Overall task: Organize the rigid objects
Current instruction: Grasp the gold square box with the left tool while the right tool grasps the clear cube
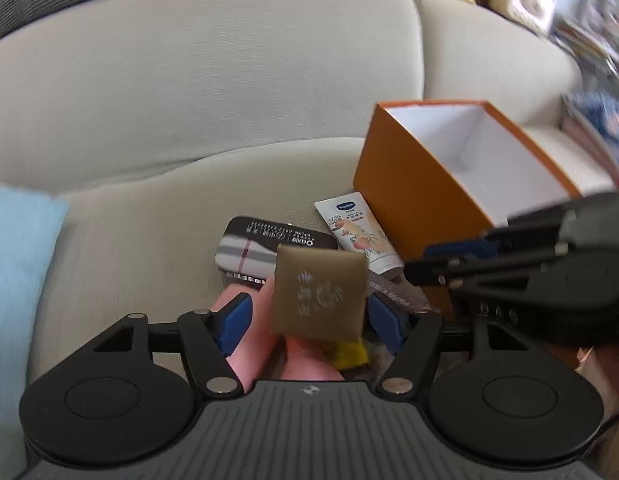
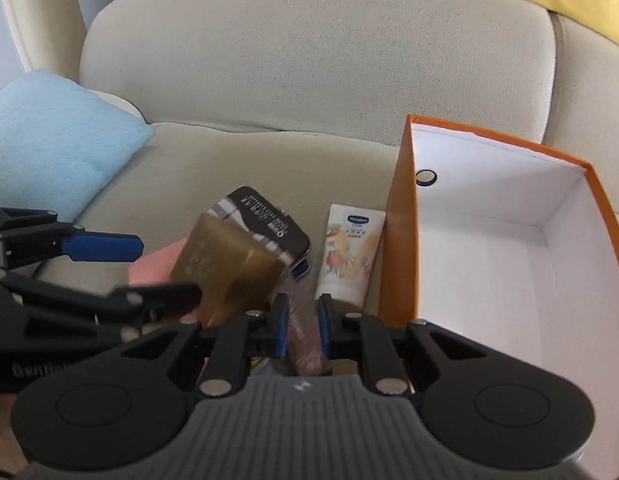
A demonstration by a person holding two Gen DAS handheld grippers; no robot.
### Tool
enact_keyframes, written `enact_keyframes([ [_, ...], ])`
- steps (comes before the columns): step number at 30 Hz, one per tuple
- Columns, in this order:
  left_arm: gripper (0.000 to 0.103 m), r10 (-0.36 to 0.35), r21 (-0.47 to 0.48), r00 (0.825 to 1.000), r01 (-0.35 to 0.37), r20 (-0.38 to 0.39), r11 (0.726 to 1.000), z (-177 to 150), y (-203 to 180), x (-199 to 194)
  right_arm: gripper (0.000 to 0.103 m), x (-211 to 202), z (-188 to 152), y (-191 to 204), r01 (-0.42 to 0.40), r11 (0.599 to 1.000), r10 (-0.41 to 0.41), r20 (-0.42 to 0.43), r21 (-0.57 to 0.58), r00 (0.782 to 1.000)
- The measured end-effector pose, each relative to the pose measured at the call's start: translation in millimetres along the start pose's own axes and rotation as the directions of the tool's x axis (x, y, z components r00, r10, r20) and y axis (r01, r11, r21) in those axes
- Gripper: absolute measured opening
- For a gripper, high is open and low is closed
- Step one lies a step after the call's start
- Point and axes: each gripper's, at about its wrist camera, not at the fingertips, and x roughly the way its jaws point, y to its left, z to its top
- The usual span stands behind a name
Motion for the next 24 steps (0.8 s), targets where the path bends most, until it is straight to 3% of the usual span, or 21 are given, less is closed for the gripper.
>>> enact_keyframes([
  [5,0.086,-0.062,0.047,0.997,0.064,-0.047,0.997,4.0,-2.4,21.0,0.015,15.3,8.7,-7.3,-0.034,0.999,0.034,-0.023,-0.007,0.999],
  [14,0.076,-0.003,0.103,0.998,0.009,-0.062,0.995,2.4,-25.3,40.2,0.015,28.9,14.2,-5.9,-0.091,0.996,0.092,-0.048,0.009,0.995],
  [19,0.075,-0.006,0.047,0.999,0.008,-0.042,0.999,-0.4,-17.1,30.0,0.017,21.3,11.3,-3.7,-0.058,0.998,0.057,-0.042,-0.019,0.997],
  [24,0.075,-0.038,0.003,0.998,0.038,-0.052,0.999,-4.2,-8.7,-5.4,0.017,6.6,3.5,-11.5,-0.043,0.998,0.041,-0.046,-0.039,0.998],
])
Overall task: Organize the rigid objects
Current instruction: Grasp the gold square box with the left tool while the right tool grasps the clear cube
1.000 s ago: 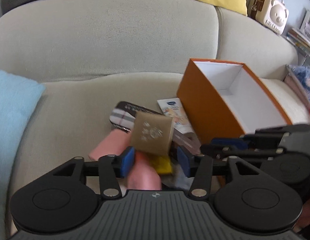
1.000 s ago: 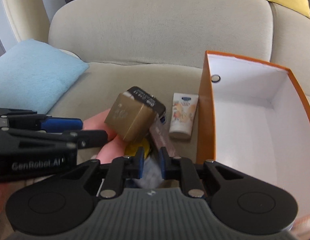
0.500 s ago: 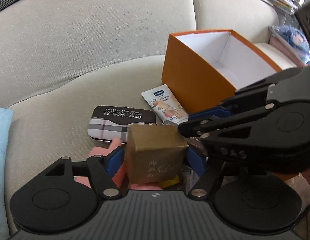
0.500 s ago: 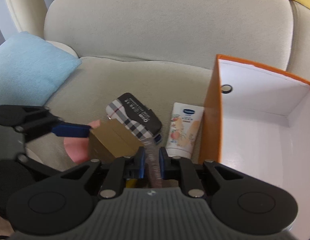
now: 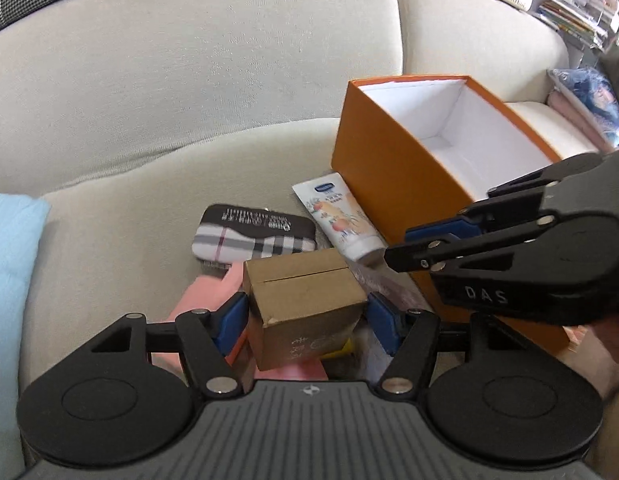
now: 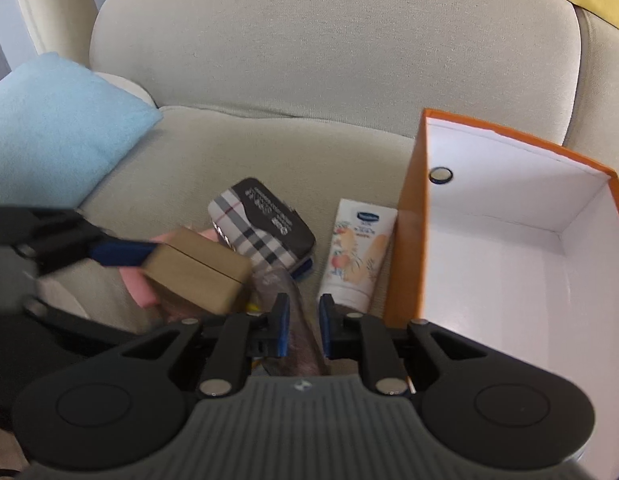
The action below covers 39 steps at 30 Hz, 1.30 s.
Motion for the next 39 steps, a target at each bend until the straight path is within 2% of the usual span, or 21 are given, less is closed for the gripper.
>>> enact_keyframes([
  [6,0.074,-0.022,-0.019,0.999,0.022,-0.039,1.000,-11.2,2.3,-31.3,0.017,-12.5,-14.3,13.7,-0.051,0.995,0.049,-0.020,-0.084,0.999],
  [8,0.074,-0.034,-0.027,0.997,0.032,-0.064,0.999,-16.3,2.0,-31.1,0.017,-11.5,-19.1,22.8,-0.070,0.991,0.065,-0.044,-0.117,0.997],
  [10,0.074,-0.009,-0.028,0.996,0.007,-0.093,1.000,-21.8,1.8,-24.1,0.019,-6.4,-24.8,30.3,-0.080,0.985,0.068,-0.082,-0.156,0.994],
  [12,0.074,-0.015,-0.029,0.997,0.013,-0.077,0.999,-24.8,2.4,-21.2,0.020,-0.7,-28.4,34.8,-0.089,0.978,0.068,-0.116,-0.187,0.991],
  [13,0.074,-0.020,-0.038,0.997,0.017,-0.072,0.999,-25.1,4.0,-20.4,0.022,1.3,-30.1,36.6,-0.096,0.974,0.070,-0.130,-0.205,0.989],
  [15,0.074,-0.024,-0.055,0.998,0.021,-0.055,0.998,-22.7,7.2,-17.0,0.038,5.1,-30.8,38.6,-0.100,0.966,0.066,-0.148,-0.239,0.987],
  [18,0.071,0.006,-0.071,0.999,-0.010,-0.053,0.997,-23.1,10.7,-10.6,0.039,8.9,-33.2,40.8,-0.093,0.954,0.047,-0.164,-0.285,0.985],
  [20,0.070,0.031,-0.070,0.996,-0.036,-0.079,0.997,-25.3,12.4,-1.6,0.039,11.8,-35.5,40.4,-0.102,0.948,0.047,-0.181,-0.303,0.982],
  [24,0.068,0.029,-0.095,0.994,-0.039,-0.105,0.995,-28.5,19.6,9.1,0.040,23.8,-37.9,41.7,-0.104,0.939,0.036,-0.208,-0.329,0.977],
  [25,0.068,0.027,-0.099,0.994,-0.038,-0.106,0.994,-28.1,21.2,9.8,0.042,25.7,-38.4,41.6,-0.096,0.936,0.025,-0.208,-0.340,0.978],
  [27,0.069,0.033,-0.091,0.993,-0.044,-0.111,0.995,-28.0,20.6,11.2,0.054,29.2,-38.1,42.7,-0.099,0.930,0.027,-0.204,-0.354,0.979],
  [35,0.073,0.071,-0.040,0.989,-0.077,-0.132,0.996,-31.8,15.5,6.3,0.055,44.7,-38.1,48.2,-0.122,0.918,0.032,-0.235,-0.378,0.971],
  [39,0.069,0.070,-0.023,0.989,-0.074,-0.126,0.997,-33.0,13.1,5.7,0.051,48.9,-42.6,49.4,-0.126,0.918,0.035,-0.239,-0.376,0.970],
])
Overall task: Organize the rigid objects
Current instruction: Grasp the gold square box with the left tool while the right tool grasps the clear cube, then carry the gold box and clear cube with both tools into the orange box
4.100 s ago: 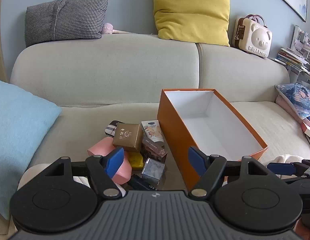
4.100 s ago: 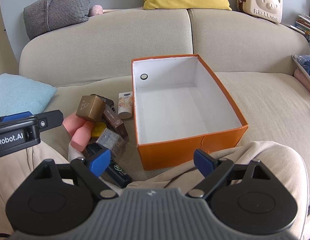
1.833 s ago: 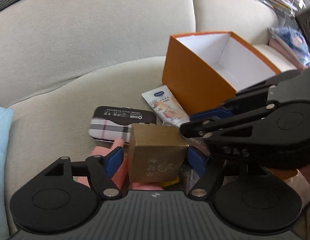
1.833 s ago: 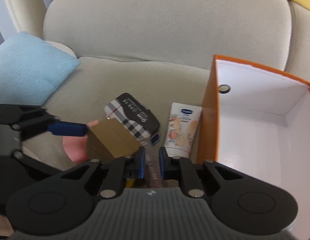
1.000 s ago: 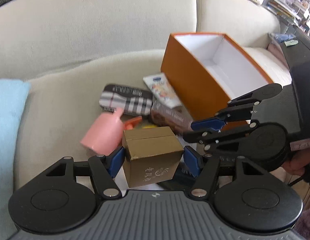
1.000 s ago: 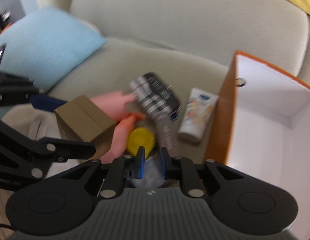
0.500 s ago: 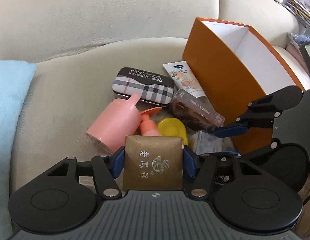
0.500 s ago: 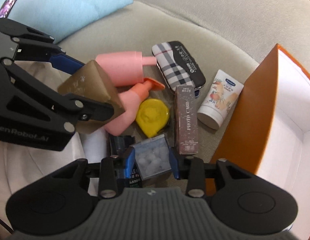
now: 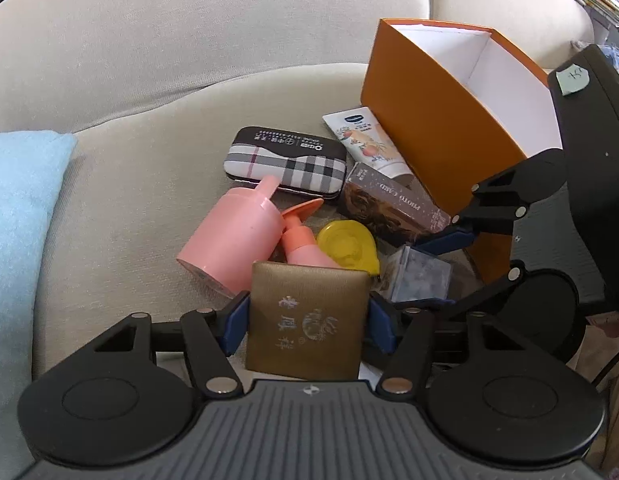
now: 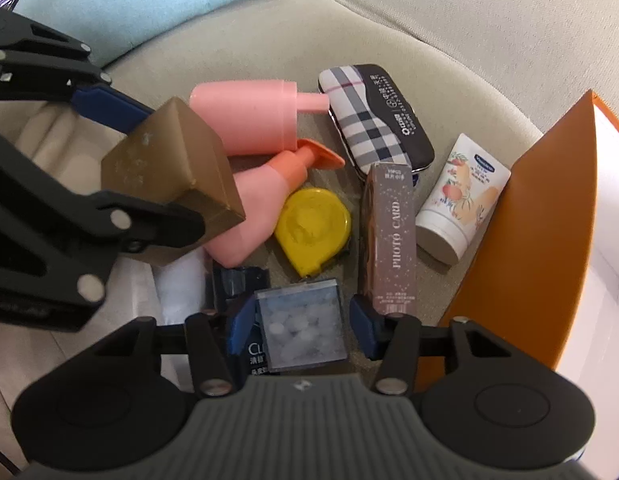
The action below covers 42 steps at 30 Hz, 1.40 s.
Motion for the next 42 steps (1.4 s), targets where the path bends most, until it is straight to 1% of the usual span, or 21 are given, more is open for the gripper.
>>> enact_keyframes([
  [3,0.069,0.005,-0.007,1.000,-0.005,0.015,1.000,0.2,0.5,-1.9,0.051,-0.4,-2.4,3.9,0.008,1.000,-0.008,0.012,-0.010,1.000],
  [5,0.069,0.014,-0.004,0.999,-0.014,0.034,1.000,-0.5,-1.0,-6.5,0.050,-2.0,-3.8,3.2,0.012,1.000,-0.012,0.019,0.008,1.000],
  [7,0.069,0.006,0.001,0.998,-0.006,0.060,1.000,-1.6,-2.9,-14.5,0.050,-6.9,-5.0,2.6,0.015,1.000,-0.016,0.031,0.013,0.999],
  [12,0.069,0.014,0.006,0.995,-0.014,0.098,1.000,-3.7,-8.8,-35.3,0.050,-34.8,-6.3,3.1,0.025,0.999,-0.027,0.095,0.030,0.995],
  [14,0.069,0.005,0.012,0.993,-0.006,0.119,1.000,-2.8,-12.3,-46.8,0.050,-48.2,-7.8,1.9,0.019,0.999,-0.024,0.126,0.041,0.992],
  [17,0.069,-0.018,0.032,0.987,0.014,0.160,0.999,0.2,-20.5,-66.5,0.050,-74.6,-12.6,-1.3,-0.004,0.998,-0.009,0.182,0.067,0.983],
  [20,0.069,-0.044,0.060,0.978,0.032,0.204,0.998,7.0,-32.8,-84.0,0.050,-106.7,-19.7,-7.9,-0.025,0.995,0.001,0.246,0.095,0.969],
  [22,0.069,-0.060,0.082,0.971,0.042,0.233,0.996,13.4,-43.4,-94.7,0.050,-129.5,-25.2,-11.4,-0.010,0.994,-0.021,0.284,0.106,0.959],
  [27,0.069,-0.116,0.195,0.949,0.059,0.293,0.979,31.4,-79.0,-115.8,0.050,-176.7,-44.4,-27.2,0.024,0.987,-0.077,0.346,0.157,0.935],
  [30,0.069,-0.157,0.277,0.940,0.071,0.304,0.958,44.7,-104.1,-118.2,0.050,-192.9,-60.0,-41.6,0.043,0.979,-0.112,0.348,0.199,0.931],
  [33,0.069,-0.221,0.387,0.932,0.098,0.286,0.917,58.4,-131.5,-113.5,0.050,-197.7,-77.2,-59.0,0.067,0.965,-0.151,0.329,0.253,0.932],
  [36,0.069,-0.281,0.486,0.933,0.143,0.224,0.862,70.9,-154.9,-98.4,0.050,-193.9,-91.5,-77.0,0.092,0.946,-0.186,0.286,0.311,0.940],
  [39,0.069,-0.317,0.554,0.938,0.190,0.141,0.810,83.4,-172.1,-76.2,0.050,-188.1,-109.3,-97.7,0.063,0.924,-0.168,0.253,0.378,0.953],
  [42,0.069,-0.340,0.570,0.938,0.247,0.061,0.783,97.5,-181.7,-51.8,0.050,-179.3,-122.1,-109.0,0.044,0.905,-0.153,0.229,0.422,0.961],
])
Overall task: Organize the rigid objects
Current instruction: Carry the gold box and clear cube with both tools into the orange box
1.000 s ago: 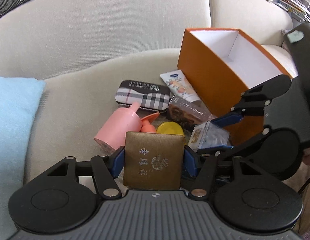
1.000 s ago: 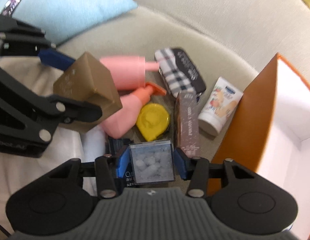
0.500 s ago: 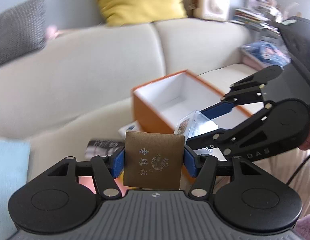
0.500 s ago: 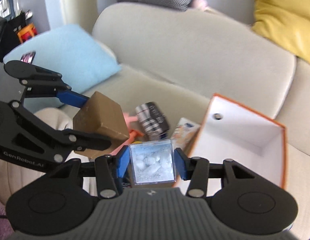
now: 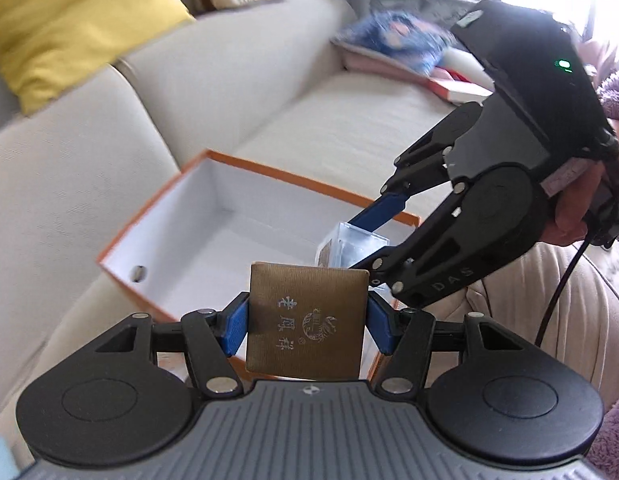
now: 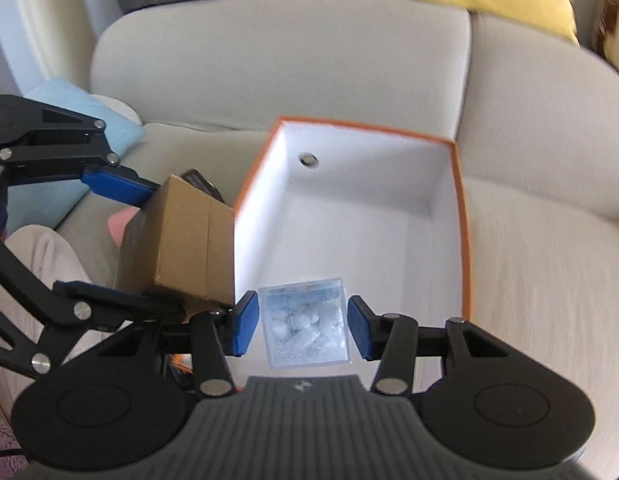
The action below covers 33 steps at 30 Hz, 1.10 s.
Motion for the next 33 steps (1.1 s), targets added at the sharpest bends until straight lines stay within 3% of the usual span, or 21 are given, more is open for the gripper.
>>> enact_keyframes([
  [4,0.069,-0.062,0.052,0.993,0.067,-0.104,0.996,5.4,5.4,37.6,0.050,15.6,-4.8,-15.8,-0.007,1.000,0.008,-0.034,0.028,0.999],
  [7,0.069,-0.084,0.085,0.977,0.102,-0.197,0.991,5.5,11.4,64.1,0.050,27.7,-7.2,-27.4,-0.021,0.999,0.024,-0.055,0.041,0.998],
  [16,0.069,-0.153,0.167,0.898,0.240,-0.412,0.956,2.5,18.1,120.2,0.050,62.8,-10.6,-49.2,-0.085,0.994,0.093,-0.118,0.064,0.989],
  [23,0.069,-0.243,0.090,0.836,0.326,-0.492,0.941,-1.0,18.7,150.0,0.050,89.0,-7.9,-50.3,-0.143,0.986,0.155,-0.163,0.085,0.974],
  [29,0.069,-0.249,0.087,0.790,0.355,-0.560,0.931,-12.2,15.1,166.9,0.050,108.3,-10.1,-49.0,-0.160,0.984,0.174,-0.217,0.079,0.961],
  [31,0.068,-0.262,0.085,0.778,0.373,-0.571,0.924,-16.1,13.1,168.6,0.050,112.5,-11.9,-48.9,-0.165,0.982,0.181,-0.230,0.088,0.956],
  [33,0.069,-0.259,0.095,0.779,0.376,-0.570,0.922,-19.6,10.3,168.4,0.050,116.0,-13.9,-47.4,-0.166,0.982,0.184,-0.246,0.093,0.952],
])
